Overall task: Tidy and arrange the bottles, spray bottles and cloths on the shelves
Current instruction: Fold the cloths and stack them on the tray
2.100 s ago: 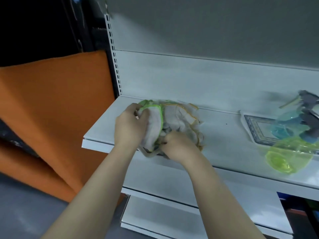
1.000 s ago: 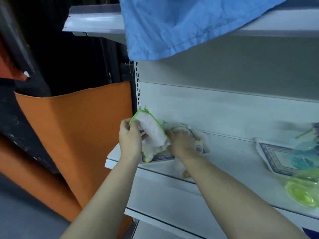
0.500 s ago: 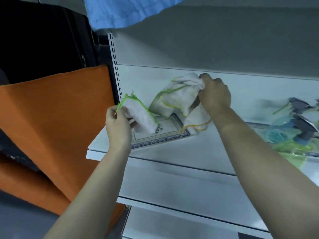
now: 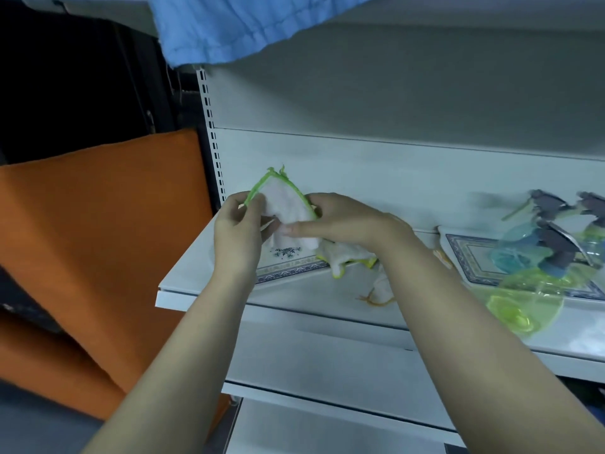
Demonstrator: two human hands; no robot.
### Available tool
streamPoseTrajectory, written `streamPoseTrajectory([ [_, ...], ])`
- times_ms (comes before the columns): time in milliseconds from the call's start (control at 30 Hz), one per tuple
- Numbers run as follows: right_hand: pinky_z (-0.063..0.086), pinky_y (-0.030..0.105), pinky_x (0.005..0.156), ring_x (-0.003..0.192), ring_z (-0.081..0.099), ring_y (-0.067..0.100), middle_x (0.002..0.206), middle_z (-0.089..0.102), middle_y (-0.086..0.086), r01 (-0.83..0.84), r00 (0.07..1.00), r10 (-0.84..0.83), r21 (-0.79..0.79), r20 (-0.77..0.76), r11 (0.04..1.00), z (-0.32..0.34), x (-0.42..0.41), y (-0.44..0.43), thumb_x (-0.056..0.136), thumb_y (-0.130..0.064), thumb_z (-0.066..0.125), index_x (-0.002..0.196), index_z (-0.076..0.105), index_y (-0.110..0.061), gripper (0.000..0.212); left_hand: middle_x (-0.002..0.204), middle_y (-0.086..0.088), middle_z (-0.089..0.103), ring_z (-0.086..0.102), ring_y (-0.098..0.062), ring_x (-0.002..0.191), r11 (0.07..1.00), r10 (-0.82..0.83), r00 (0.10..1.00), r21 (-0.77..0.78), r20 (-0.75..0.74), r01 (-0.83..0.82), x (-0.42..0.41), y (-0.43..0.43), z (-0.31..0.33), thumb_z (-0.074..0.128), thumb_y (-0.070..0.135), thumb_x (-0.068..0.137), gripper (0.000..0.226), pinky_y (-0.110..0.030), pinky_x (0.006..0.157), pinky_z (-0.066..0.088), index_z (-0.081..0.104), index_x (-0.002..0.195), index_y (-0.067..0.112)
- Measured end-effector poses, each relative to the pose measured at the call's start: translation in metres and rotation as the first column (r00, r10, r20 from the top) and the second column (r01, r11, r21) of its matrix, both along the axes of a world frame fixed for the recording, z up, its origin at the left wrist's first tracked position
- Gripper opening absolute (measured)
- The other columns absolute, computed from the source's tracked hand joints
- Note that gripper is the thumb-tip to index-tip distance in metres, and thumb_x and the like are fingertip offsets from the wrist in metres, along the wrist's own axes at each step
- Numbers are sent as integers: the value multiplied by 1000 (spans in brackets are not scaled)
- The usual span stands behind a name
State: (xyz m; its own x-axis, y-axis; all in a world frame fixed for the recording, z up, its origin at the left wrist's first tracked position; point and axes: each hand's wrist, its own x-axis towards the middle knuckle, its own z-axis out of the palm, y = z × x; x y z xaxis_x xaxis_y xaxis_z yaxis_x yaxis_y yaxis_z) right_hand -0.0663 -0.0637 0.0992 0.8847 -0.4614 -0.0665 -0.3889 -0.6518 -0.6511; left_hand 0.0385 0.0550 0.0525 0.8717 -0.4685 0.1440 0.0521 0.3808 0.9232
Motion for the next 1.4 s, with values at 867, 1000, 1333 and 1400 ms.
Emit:
streamPoseTrajectory([
  [867, 56, 31, 69, 78, 65, 23, 97, 68, 11, -71, 962, -121, 652, 245, 755, -3, 0, -6, 92, -31, 67, 104, 69, -13, 22, 104, -9, 76, 74, -24, 96, 949, -301, 951, 121, 73, 291, 31, 22, 45, 56, 25, 101, 22, -38, 78, 60, 65, 118, 14],
  [1000, 48, 40, 84, 95, 55, 27, 108, 65, 12, -70, 914, -228, 682, 337, 728, -17, 8, -10, 98, -24, 61, 114, 66, -15, 19, 98, -4, 76, 72, -21, 88, 954, -258, 964, 174, 68, 243, 45, 16, 30, 55, 38, 100, 26, -33, 72, 57, 70, 109, 19],
  [1333, 58, 30, 72, 93, 67, 24, 114, 66, 15, 60, 868, -461, 880, 187, 471, -45, 17, -27, 101, -30, 53, 126, 60, -9, 33, 105, -9, 74, 67, -24, 95, 775, -512, 851, 361, -121, 518, 45, 14, -30, 65, 16, 93, 16, -33, 85, 53, 70, 107, 10],
  [1400, 52, 28, 54, 73, 61, 28, 96, 61, 19, 93, 933, -328, 781, 148, 618, -46, 10, -31, 97, -30, 57, 123, 62, -10, 33, 105, -11, 74, 65, -23, 92, 793, -462, 882, 401, -96, 459, 51, 15, -26, 67, 21, 91, 18, -32, 81, 48, 72, 105, 9],
])
